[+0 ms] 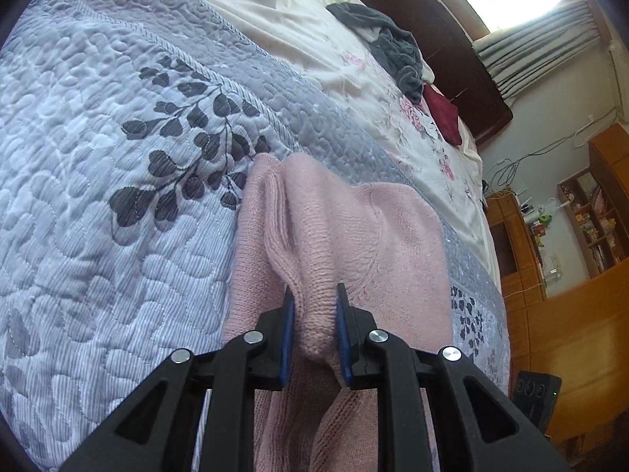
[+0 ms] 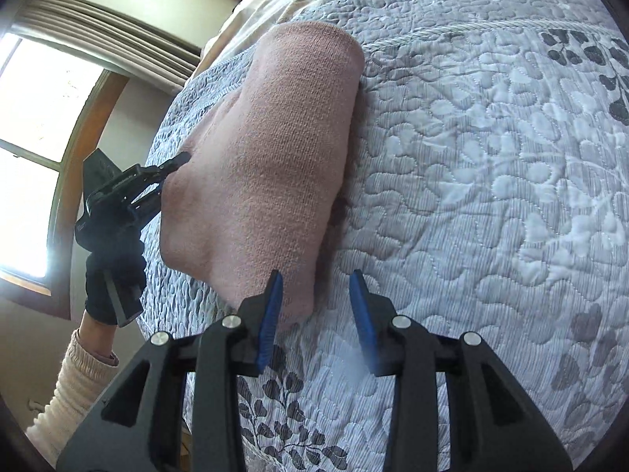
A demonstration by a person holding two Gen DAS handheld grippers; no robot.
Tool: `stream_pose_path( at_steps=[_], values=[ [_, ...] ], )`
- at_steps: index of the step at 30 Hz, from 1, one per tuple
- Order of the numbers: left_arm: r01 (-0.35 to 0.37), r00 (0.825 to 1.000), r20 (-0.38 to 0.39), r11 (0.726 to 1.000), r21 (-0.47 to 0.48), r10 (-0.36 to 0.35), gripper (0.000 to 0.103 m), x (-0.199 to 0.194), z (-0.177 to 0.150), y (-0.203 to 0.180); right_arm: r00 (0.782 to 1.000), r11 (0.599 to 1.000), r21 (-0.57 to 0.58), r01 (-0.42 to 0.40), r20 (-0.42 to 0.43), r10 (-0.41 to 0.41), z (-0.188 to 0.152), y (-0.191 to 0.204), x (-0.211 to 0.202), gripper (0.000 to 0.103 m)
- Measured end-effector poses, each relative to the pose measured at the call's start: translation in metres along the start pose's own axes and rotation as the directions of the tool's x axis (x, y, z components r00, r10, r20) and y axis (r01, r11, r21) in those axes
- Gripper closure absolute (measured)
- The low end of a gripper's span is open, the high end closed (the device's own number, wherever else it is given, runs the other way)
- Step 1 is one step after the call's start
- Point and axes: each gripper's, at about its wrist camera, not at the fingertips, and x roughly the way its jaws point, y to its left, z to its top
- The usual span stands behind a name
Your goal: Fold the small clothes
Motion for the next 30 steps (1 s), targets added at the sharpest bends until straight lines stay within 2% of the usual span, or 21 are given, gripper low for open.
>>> stream_pose_path(
  at_steps=[3,5,8,11,12,15,17,18,19,22,26,30],
  values=[
    [-0.028,0.999,-0.023,1.0,0.009,0.028,0.083,0.005,-0.002,0.005,1.0,1.0,-0.018,-0.008,-0.019,0.007,0.001,0.006,0.01,0.065],
    [-0.048,0.997,-0.053,0.999,0.007,0.049,0.078,0.004,-0.004,0.005,1.0,1.0,-0.023,-0.014,-0.025,0.013,0.001,0.012,0.014,0.063],
    [-0.064,0.997,-0.046,0.998,0.008,0.064,0.074,-0.018,-0.015,-0.001,0.999,0.999,-0.021,-0.028,-0.029,0.028,0.006,0.015,0.022,0.054],
    [-0.055,0.998,-0.039,0.996,0.064,0.058,0.063,-0.041,-0.041,-0.016,0.998,0.999,-0.003,-0.042,-0.043,0.042,0.009,0.017,0.032,0.054],
    [-0.054,0.997,-0.047,0.995,0.089,0.058,0.056,-0.045,-0.051,-0.021,0.998,0.999,0.01,-0.049,-0.047,0.049,0.009,0.016,0.035,0.054],
    [-0.069,0.991,-0.102,0.987,0.149,0.085,0.053,-0.039,-0.078,-0.033,0.995,0.995,0.058,-0.076,-0.055,0.079,0.007,0.009,0.044,0.054],
    [-0.099,0.986,-0.113,0.981,0.169,0.119,0.055,-0.031,-0.089,-0.035,0.993,0.992,0.086,-0.097,-0.063,0.103,0.008,0.007,0.052,0.054],
    [-0.116,0.983,-0.118,0.977,0.18,0.138,0.07,-0.026,-0.091,-0.035,0.991,0.989,0.099,-0.106,-0.069,0.113,0.007,0.006,0.055,0.06],
    [-0.114,0.982,-0.132,0.978,0.172,0.137,0.096,-0.023,-0.09,-0.032,0.989,0.987,0.111,-0.12,-0.07,0.128,0.006,0.006,0.056,0.07],
    [-0.062,0.987,-0.147,0.996,0.069,0.072,0.096,-0.025,-0.083,-0.016,0.988,0.986,0.089,-0.138,-0.053,0.143,0.005,0.015,0.046,0.079],
    [-0.06,0.988,-0.139,0.994,0.087,0.072,0.096,-0.032,-0.081,-0.006,0.992,0.993,0.035,-0.114,-0.056,0.115,0.003,0.028,0.037,0.08],
    [-0.08,0.983,-0.152,0.989,0.127,0.1,0.096,-0.023,-0.092,0.002,0.994,0.999,0.025,-0.047,-0.097,0.049,-0.002,0.027,0.062,0.08]
  ],
)
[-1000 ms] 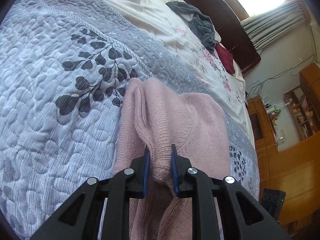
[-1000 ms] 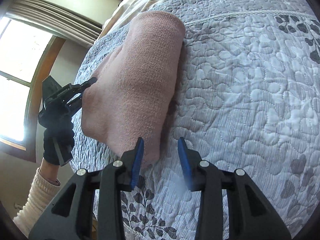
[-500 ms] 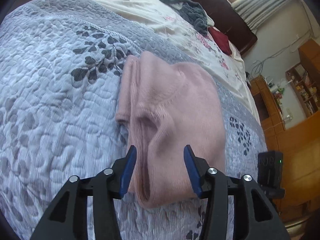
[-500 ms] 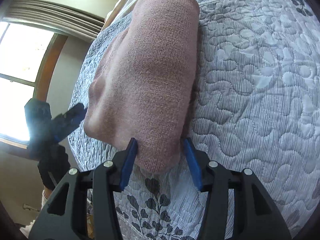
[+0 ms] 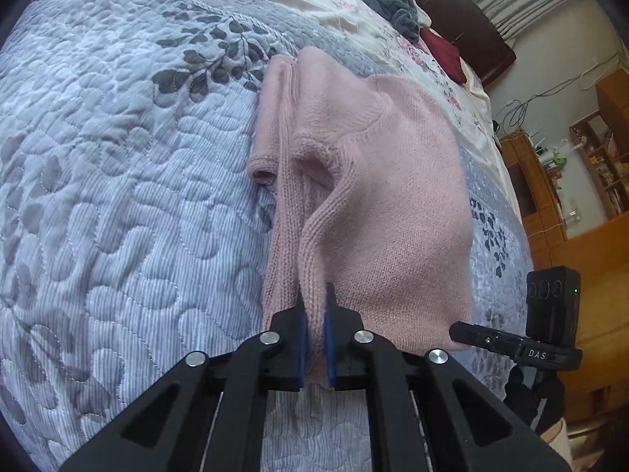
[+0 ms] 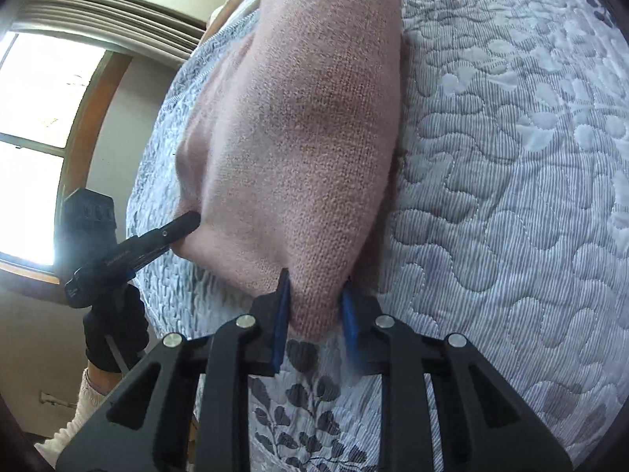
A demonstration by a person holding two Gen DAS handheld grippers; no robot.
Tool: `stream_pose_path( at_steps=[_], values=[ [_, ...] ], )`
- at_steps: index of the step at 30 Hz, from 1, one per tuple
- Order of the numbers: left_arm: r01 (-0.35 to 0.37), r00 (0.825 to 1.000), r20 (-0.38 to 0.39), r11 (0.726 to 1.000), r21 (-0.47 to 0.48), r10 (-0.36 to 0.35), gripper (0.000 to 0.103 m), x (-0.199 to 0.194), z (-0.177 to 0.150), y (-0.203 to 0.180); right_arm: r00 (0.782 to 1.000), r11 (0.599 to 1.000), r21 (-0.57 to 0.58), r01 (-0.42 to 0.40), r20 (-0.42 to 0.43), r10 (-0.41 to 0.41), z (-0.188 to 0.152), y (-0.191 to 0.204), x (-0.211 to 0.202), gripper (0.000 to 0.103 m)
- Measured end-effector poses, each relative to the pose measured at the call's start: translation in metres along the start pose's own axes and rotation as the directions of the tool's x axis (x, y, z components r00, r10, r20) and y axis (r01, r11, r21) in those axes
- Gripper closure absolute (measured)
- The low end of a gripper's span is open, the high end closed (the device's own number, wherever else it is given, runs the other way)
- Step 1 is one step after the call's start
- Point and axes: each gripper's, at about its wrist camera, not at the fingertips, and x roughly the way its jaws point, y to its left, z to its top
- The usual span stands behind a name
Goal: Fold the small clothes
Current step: 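Press the folded bundle edge with the left tool while the right tool holds its end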
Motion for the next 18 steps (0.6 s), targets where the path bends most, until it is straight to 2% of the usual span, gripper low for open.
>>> stream_pose_path(
  at_steps=[5,7,8,10,12,18],
  values=[
    [0.014,1.0,-0.009,1.0,-0.021,-0.015,0.093,0.0,0.002,-0.001,1.0,1.0,0.024,-0.021,0.0,0.021,0.002,-0.007,0.003,0.078],
    [0.004,1.0,0.002,1.0,-0.026,-0.004,0.091,-0.009,0.01,-0.006,1.0,1.0,-0.002,0.003,-0.005,-0.003,0.002,-0.002,0.0,0.071],
    [-0.019,0.999,0.025,1.0,-0.02,0.02,0.088,-0.015,0.016,-0.009,1.0,1.0,-0.015,0.017,-0.006,-0.017,0.003,-0.003,-0.003,0.069],
    [-0.065,0.993,0.096,0.998,-0.001,0.065,0.067,-0.029,0.032,-0.014,0.999,0.998,-0.038,0.04,-0.002,-0.04,0.005,0.003,-0.002,0.068],
    [-0.099,0.987,0.126,0.995,0.002,0.098,0.062,-0.031,0.052,-0.016,0.999,0.998,-0.045,0.043,-0.001,-0.043,0.003,0.003,-0.002,0.068],
    [-0.109,0.99,0.083,0.994,-0.015,0.11,0.062,0.003,0.099,-0.014,0.998,0.997,-0.055,0.055,0.008,-0.054,0.006,0.016,0.01,0.064]
  ],
)
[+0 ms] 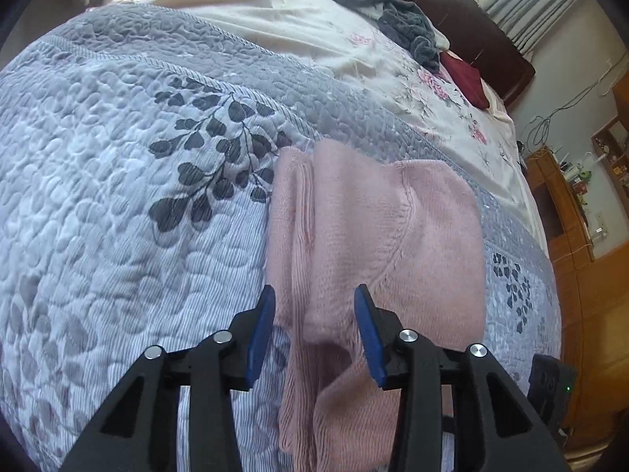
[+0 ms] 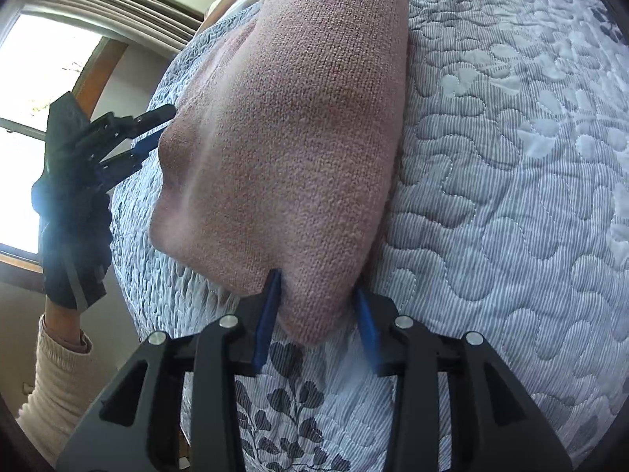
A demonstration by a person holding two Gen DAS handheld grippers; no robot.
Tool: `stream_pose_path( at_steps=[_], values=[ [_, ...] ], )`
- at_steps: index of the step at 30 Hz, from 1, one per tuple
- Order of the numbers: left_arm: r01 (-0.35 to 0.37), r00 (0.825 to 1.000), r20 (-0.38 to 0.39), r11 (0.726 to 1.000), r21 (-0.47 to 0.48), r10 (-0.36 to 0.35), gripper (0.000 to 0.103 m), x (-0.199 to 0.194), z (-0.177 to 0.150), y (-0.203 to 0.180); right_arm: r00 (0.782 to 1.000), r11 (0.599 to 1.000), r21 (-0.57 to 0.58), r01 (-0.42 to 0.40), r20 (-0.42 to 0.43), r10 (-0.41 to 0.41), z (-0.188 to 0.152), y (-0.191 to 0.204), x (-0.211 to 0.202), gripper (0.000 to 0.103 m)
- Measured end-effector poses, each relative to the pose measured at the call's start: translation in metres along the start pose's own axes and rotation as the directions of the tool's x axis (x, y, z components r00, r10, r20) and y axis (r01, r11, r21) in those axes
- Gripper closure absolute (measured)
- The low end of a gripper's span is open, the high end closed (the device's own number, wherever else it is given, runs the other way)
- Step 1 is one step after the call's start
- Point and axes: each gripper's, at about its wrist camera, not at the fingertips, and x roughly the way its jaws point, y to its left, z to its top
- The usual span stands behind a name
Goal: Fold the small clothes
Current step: 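Press the folded bundle edge with the left tool while the right tool holds its end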
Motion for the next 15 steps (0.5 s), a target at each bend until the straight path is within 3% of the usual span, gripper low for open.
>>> stream_pose_path(
  at_steps=[2,3,7,10,15],
  values=[
    [0.012,1.0,-0.011,1.0,-0.002,-0.012,0.065,0.01,0.006,-0.001,1.0,1.0,-0.005,-0.002,0.002,0.002,0.001,-0.002,-0.002,0.064],
    [0.026,0.999,-0.021,1.0,-0.008,-0.026,0.081,0.015,0.007,-0.001,1.0,1.0,-0.01,0.0,0.001,0.0,0.0,-0.005,-0.005,0.064],
    [0.084,0.996,0.046,0.995,-0.049,-0.081,0.09,0.003,0.004,0.006,1.0,1.0,-0.029,0.009,0.002,-0.009,-0.004,-0.009,-0.011,0.063],
    [0.093,0.992,0.089,0.99,-0.104,-0.084,0.094,-0.006,-0.002,0.027,1.0,0.999,-0.041,0.007,0.004,-0.007,-0.006,-0.009,-0.012,0.063],
    [0.106,0.994,0.041,0.985,-0.14,-0.101,0.093,0.007,-0.007,0.041,1.0,0.998,-0.05,0.027,-0.001,-0.027,-0.003,-0.005,-0.008,0.063]
  ],
)
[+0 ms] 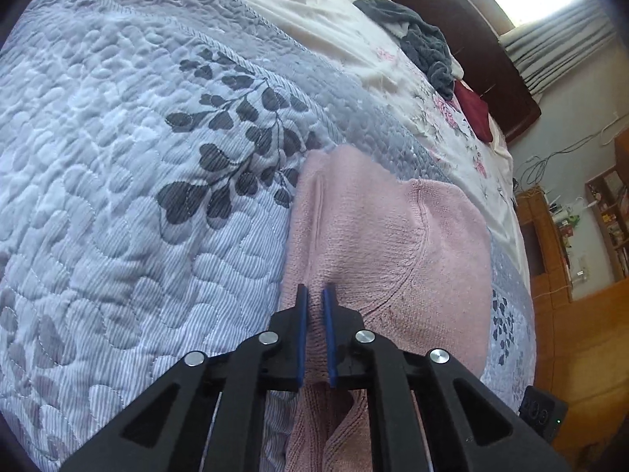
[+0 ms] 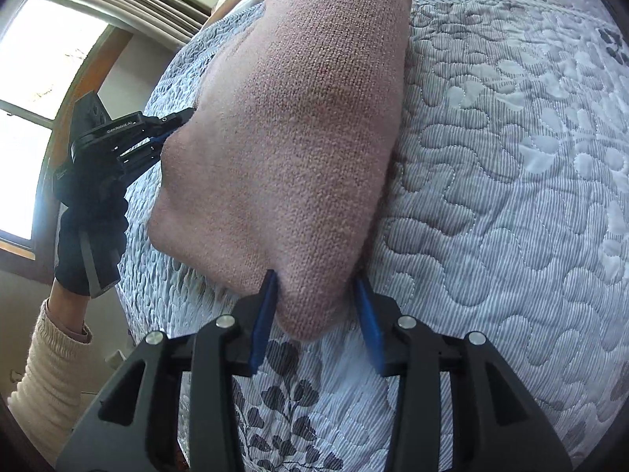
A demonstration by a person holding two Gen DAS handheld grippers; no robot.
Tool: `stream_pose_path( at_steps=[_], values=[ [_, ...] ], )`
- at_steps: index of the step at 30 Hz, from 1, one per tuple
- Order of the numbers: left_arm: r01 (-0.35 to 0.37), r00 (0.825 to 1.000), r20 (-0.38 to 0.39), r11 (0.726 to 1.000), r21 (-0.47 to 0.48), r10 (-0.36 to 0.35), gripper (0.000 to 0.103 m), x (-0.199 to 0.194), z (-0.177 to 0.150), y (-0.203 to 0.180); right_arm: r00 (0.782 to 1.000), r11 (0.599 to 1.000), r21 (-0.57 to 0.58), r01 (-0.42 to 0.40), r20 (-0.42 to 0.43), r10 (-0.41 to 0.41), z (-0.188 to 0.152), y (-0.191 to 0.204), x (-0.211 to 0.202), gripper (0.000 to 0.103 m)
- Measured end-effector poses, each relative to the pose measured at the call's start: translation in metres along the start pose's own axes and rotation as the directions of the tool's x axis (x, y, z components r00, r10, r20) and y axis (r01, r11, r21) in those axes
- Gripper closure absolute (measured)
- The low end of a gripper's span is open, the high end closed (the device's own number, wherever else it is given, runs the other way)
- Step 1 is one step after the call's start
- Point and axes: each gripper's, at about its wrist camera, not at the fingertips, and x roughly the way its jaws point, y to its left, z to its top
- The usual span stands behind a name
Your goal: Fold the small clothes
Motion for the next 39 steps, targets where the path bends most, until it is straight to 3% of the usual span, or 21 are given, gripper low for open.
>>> stream_pose_path(
  at_steps=[2,4,6,8,10,12,17,19,23,24,25,26,28,30,35,39],
  values=[
    [0.001,1.0,-0.006,1.0,0.001,-0.001,0.081,-0.005,0.001,-0.002,1.0,1.0,-0.001,0.002,0.002,-0.002,0.002,-0.001,-0.002,0.062],
    [-0.019,1.0,0.004,1.0,0.017,0.019,0.053,-0.013,0.0,-0.004,1.0,1.0,0.002,-0.002,0.016,0.002,0.002,-0.003,-0.009,0.06],
    [0.005,1.0,-0.007,1.0,0.022,-0.005,0.042,-0.016,-0.002,-0.003,0.999,0.999,0.018,-0.026,0.045,0.026,0.007,-0.007,-0.018,0.053],
    [0.043,0.998,-0.04,0.999,0.022,-0.042,0.04,-0.012,-0.004,-0.003,0.994,0.997,0.043,-0.07,0.084,0.067,0.014,-0.013,-0.027,0.043],
    [0.035,0.995,-0.094,0.999,0.03,-0.032,0.034,0.001,-0.005,-0.003,0.988,0.99,0.075,-0.116,0.111,0.107,0.024,-0.02,-0.032,0.037],
    [0.03,0.991,-0.127,0.999,0.023,-0.027,0.034,0.016,-0.005,-0.001,0.979,0.979,0.106,-0.174,0.123,0.161,0.035,-0.028,-0.031,0.036],
    [0.143,0.977,-0.154,0.989,-0.029,-0.146,0.031,0.04,-0.001,0.003,0.966,0.958,0.146,-0.247,0.111,0.232,0.064,-0.047,-0.013,0.031],
    [0.183,0.969,-0.165,0.983,-0.024,-0.184,0.027,0.047,0.0,0.001,0.957,0.947,0.155,-0.282,0.111,0.267,0.074,-0.052,-0.004,0.016],
    [0.241,0.954,-0.182,0.971,0.002,-0.237,0.027,0.059,0.0,-0.006,0.947,0.93,0.184,-0.318,0.116,0.301,0.09,-0.062,0.018,0.012],
    [0.233,0.957,-0.18,0.972,0.013,-0.227,0.029,0.061,-0.001,-0.007,0.94,0.921,0.196,-0.337,0.122,0.318,0.092,-0.064,0.023,0.012],
    [0.231,0.958,-0.181,0.973,0.023,-0.223,0.039,0.062,-0.002,-0.008,0.937,0.918,0.196,-0.345,0.128,0.324,0.094,-0.064,0.025,0.013],
    [0.24,0.955,-0.182,0.971,0.018,-0.233,0.044,0.063,-0.003,-0.008,0.937,0.919,0.191,-0.345,0.133,0.324,0.095,-0.064,0.024,0.014],
    [0.243,0.958,-0.16,0.97,0.01,-0.238,0.051,0.061,-0.004,-0.009,0.928,0.911,0.191,-0.365,0.152,0.34,0.093,-0.065,0.018,0.033],
    [0.243,0.961,-0.137,0.97,0.021,-0.238,0.054,0.055,-0.007,-0.013,0.917,0.901,0.192,-0.39,0.17,0.361,0.09,-0.066,0.007,0.042],
    [0.294,0.953,-0.106,0.953,0.074,-0.285,0.058,0.028,-0.027,-0.047,0.926,0.927,0.123,-0.354,0.185,0.329,0.073,-0.054,-0.038,0.046],
    [0.369,0.928,-0.096,0.926,0.083,-0.361,0.058,0.013,-0.056,-0.091,0.916,0.929,0.099,-0.357,0.231,0.328,0.043,-0.064,-0.098,0.046]
  ],
)
